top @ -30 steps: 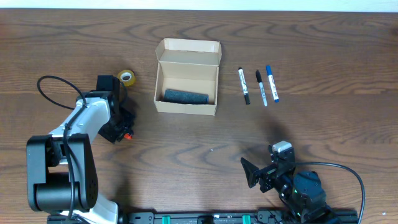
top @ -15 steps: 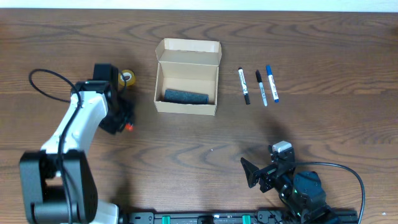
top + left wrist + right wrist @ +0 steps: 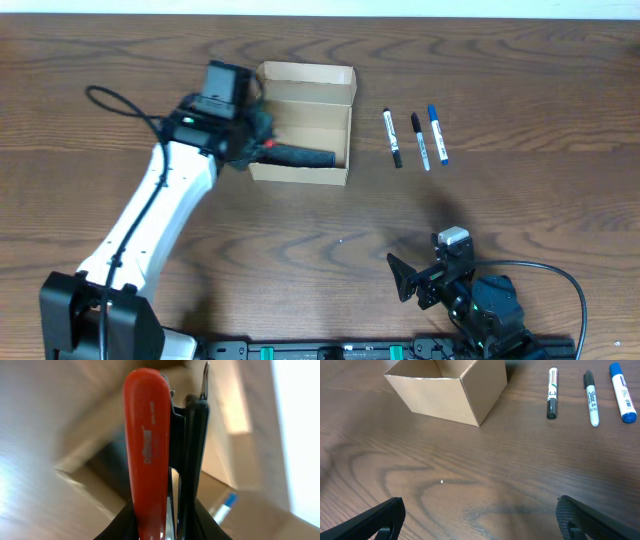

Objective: Pack container
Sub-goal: 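Carry the stapler with the left gripper into the box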

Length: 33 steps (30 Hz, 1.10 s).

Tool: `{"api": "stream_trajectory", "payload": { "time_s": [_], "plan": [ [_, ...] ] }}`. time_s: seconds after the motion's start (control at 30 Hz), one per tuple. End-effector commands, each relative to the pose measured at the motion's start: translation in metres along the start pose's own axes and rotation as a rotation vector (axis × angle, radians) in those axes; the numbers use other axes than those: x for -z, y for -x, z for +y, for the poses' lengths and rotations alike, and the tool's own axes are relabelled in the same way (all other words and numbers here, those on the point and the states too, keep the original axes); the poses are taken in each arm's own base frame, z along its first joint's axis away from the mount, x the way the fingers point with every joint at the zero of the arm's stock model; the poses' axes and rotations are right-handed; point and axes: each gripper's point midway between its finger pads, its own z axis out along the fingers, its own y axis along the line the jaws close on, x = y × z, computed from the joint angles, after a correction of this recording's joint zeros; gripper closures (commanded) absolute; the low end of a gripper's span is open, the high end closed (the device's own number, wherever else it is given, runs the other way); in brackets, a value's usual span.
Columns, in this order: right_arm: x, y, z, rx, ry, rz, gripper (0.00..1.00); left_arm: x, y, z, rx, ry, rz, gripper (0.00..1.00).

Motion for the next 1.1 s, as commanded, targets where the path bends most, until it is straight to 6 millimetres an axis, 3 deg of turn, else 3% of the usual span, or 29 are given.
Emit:
{"api": "stream_trajectory", "payload": {
  "time_s": [0.0, 0.17, 0.27, 0.43, 0.63, 0.83, 1.07],
  "plan": [
    [0.0, -0.001, 0.002, 0.018, 0.008, -0.001, 0.01, -0.002, -0.014, -0.03, 0.063, -0.072, 0.002, 0.94],
    [0.0, -0.001, 0.002, 0.018, 0.008, -0.001, 0.01, -0.024, -0.039, -0.057, 0.031, -0.061, 0.057, 0.94],
    [0.0, -0.001, 0.002, 0.018, 0.008, -0.001, 0.01, -0.038, -0.045, -0.064, 0.049, -0.008, 0.07, 0.94],
    [0.0, -0.001, 0.002, 0.018, 0.008, -0.001, 0.01, -0.065, -0.047, -0.056, 0.217, 0.099, 0.078, 0.94],
    [0.0, -0.001, 0.002, 0.018, 0.008, -0.001, 0.01, -0.085, -0.043, -0.047, 0.287, 0.14, 0.047, 0.94],
    [0.0, -0.001, 0.002, 0.018, 0.008, -0.001, 0.01, -0.097, -0.033, -0.035, 0.301, 0.177, 0.003, 0.94],
    [0.0, -0.001, 0.002, 0.018, 0.008, -0.001, 0.01, -0.097, -0.021, -0.028, 0.317, 0.197, -0.066, 0.94]
  ]
}}
